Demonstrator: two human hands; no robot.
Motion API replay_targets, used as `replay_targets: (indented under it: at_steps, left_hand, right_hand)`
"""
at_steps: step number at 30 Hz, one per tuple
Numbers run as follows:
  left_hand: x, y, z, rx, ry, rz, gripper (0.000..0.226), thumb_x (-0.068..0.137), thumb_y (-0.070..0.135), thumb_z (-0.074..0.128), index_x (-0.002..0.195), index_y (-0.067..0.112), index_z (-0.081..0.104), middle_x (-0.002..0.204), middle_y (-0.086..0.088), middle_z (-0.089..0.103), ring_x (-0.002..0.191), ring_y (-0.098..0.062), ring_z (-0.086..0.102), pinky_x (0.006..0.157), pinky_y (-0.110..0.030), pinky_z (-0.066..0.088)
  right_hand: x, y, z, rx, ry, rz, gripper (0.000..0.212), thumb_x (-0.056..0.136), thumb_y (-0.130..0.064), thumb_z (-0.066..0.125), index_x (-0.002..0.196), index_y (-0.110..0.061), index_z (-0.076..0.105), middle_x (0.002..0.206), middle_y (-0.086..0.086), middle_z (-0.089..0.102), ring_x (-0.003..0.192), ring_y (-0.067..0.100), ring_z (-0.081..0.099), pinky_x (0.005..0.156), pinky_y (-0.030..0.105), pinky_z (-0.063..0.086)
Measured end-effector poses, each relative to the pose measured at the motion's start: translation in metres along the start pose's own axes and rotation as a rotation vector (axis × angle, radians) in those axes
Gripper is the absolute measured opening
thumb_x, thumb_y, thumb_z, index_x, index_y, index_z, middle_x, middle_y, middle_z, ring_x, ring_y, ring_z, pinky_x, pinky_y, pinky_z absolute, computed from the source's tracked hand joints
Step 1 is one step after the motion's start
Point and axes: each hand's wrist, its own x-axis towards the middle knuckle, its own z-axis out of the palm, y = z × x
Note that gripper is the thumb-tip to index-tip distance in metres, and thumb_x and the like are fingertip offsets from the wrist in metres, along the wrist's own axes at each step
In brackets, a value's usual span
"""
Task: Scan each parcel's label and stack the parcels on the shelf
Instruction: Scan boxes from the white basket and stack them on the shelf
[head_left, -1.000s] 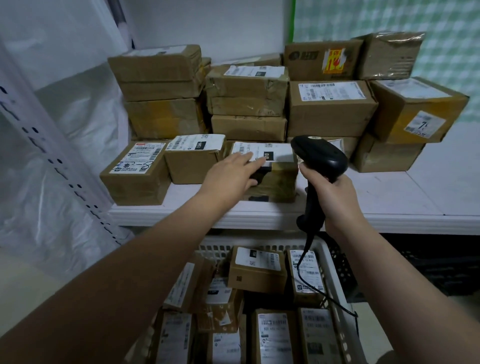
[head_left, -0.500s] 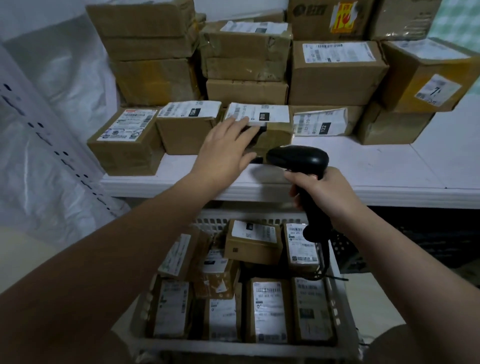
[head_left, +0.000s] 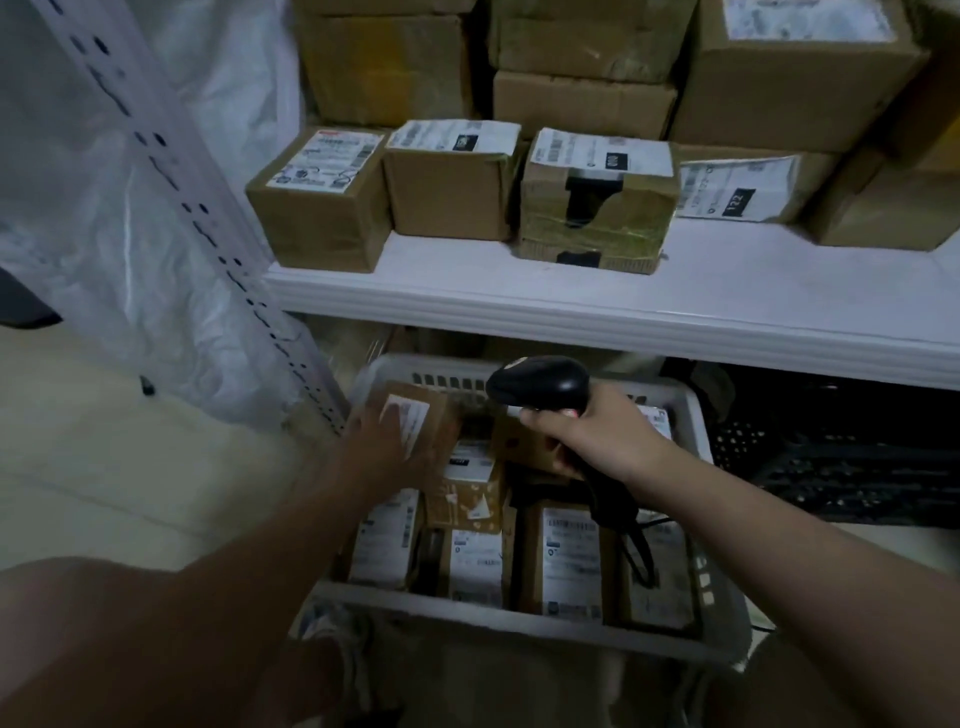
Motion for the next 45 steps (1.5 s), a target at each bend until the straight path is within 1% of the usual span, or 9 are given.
replay_targets:
  at_steps: [2, 4, 9, 25, 32, 35, 38, 42, 45]
  left_hand:
    - [0.006, -0.019, 0.016, 0.082, -0.071, -0.123, 0.096, 0.078, 0.077, 0.047, 0.142, 0.007, 0.035, 0.143, -0.023, 0.039, 0.129, -0.041, 0.042, 0.103, -0.051, 0.041]
    - [0.016, -0.032, 0.037, 0.115, -0.173, -0.124, 0.101, 0.076, 0.088, 0.013, 0.131, 0.008, 0.045, 0.128, -0.031, 0.053, 0.110, -0.047, 0.059, 0.081, -0.057, 0.054]
    - [0.023, -0.021, 0.036, 0.021, -0.249, -0.129, 0.107, 0.072, 0.073, 0.061, 0.151, 0.031, 0.002, 0.154, -0.028, 0.000, 0.142, -0.047, 0.010, 0.113, -0.059, 0.020]
    - [-0.034, 0.024, -0.064, 0.113, 0.267, 0.475, 0.108, 0.051, 0.061, 0.071, 0.140, 0.009, 0.039, 0.139, -0.023, 0.038, 0.122, -0.040, 0.042, 0.097, -0.050, 0.039]
    - [-0.014, 0.062, -0.132, 0.108, 0.341, 0.630, 0.109, 0.062, 0.044, 0.081, 0.151, 0.026, 0.021, 0.154, -0.007, 0.006, 0.141, -0.026, 0.005, 0.109, -0.046, 0.017]
    - [0.000, 0.075, -0.135, -0.178, 0.294, 0.522, 0.111, 0.068, 0.050, 0.079, 0.151, 0.036, 0.007, 0.155, 0.018, -0.014, 0.145, -0.013, -0.006, 0.116, -0.046, 0.014]
    - [0.009, 0.098, -0.132, -0.916, 0.244, 0.190, 0.107, 0.062, 0.071, 0.070, 0.148, 0.041, 0.015, 0.159, 0.005, 0.016, 0.141, -0.020, 0.030, 0.112, -0.052, 0.031]
    - [0.020, 0.115, -0.129, -1.357, 0.142, 0.101, 0.032, 0.090, 0.016, 0.065, 0.121, 0.021, 0.057, 0.112, -0.007, 0.070, 0.101, -0.025, 0.068, 0.088, -0.043, 0.055]
    - [0.025, 0.113, -0.133, -1.323, 0.023, 0.162, 0.060, 0.086, 0.004, 0.066, 0.126, 0.039, 0.040, 0.116, -0.009, 0.065, 0.104, -0.023, 0.066, 0.088, -0.039, 0.055]
  right_hand:
    - [0.009, 0.002, 0.010, -0.020, -0.014, 0.015, 0.010, 0.088, -0.025, 0.071, 0.086, -0.018, 0.064, 0.056, 0.000, 0.061, 0.047, 0.013, 0.058, 0.047, 0.023, 0.047]
    - [0.017, 0.003, 0.017, -0.019, -0.015, 0.035, 0.010, 0.088, -0.026, 0.070, 0.084, -0.020, 0.063, 0.056, -0.001, 0.062, 0.047, 0.012, 0.059, 0.047, 0.022, 0.047]
    - [0.032, 0.004, 0.026, 0.028, 0.009, 0.100, 0.013, 0.089, -0.024, 0.069, 0.085, -0.014, 0.063, 0.063, 0.007, 0.060, 0.049, 0.016, 0.057, 0.048, 0.025, 0.047]
    - [-0.012, -0.015, -0.009, 0.267, 0.143, -0.126, 0.019, 0.080, -0.014, 0.076, 0.091, -0.027, 0.070, 0.086, -0.007, 0.074, 0.091, 0.017, 0.067, 0.085, 0.032, 0.053]
    - [-0.023, -0.039, -0.034, 0.557, 0.175, -0.257, 0.049, 0.072, -0.014, 0.075, 0.120, -0.011, 0.064, 0.113, 0.013, 0.070, 0.107, 0.029, 0.067, 0.090, 0.047, 0.054]
    - [-0.010, -0.042, -0.036, 0.647, 0.262, -0.244, 0.043, 0.077, -0.009, 0.075, 0.119, -0.010, 0.065, 0.113, 0.012, 0.071, 0.108, 0.028, 0.067, 0.096, 0.057, 0.049]
    - [0.001, -0.038, -0.034, 0.613, 0.306, -0.239, 0.038, 0.080, 0.000, 0.071, 0.117, -0.007, 0.065, 0.111, 0.015, 0.071, 0.107, 0.028, 0.066, 0.100, 0.052, 0.049]
    - [0.010, -0.032, -0.032, 0.577, 0.375, -0.235, 0.032, 0.081, 0.000, 0.070, 0.112, -0.008, 0.066, 0.109, 0.012, 0.070, 0.107, 0.025, 0.065, 0.101, 0.048, 0.049]
    - [0.014, -0.034, -0.037, 0.632, 0.397, -0.258, 0.030, 0.082, 0.003, 0.068, 0.110, -0.009, 0.066, 0.108, 0.013, 0.069, 0.107, 0.028, 0.065, 0.098, 0.051, 0.051]
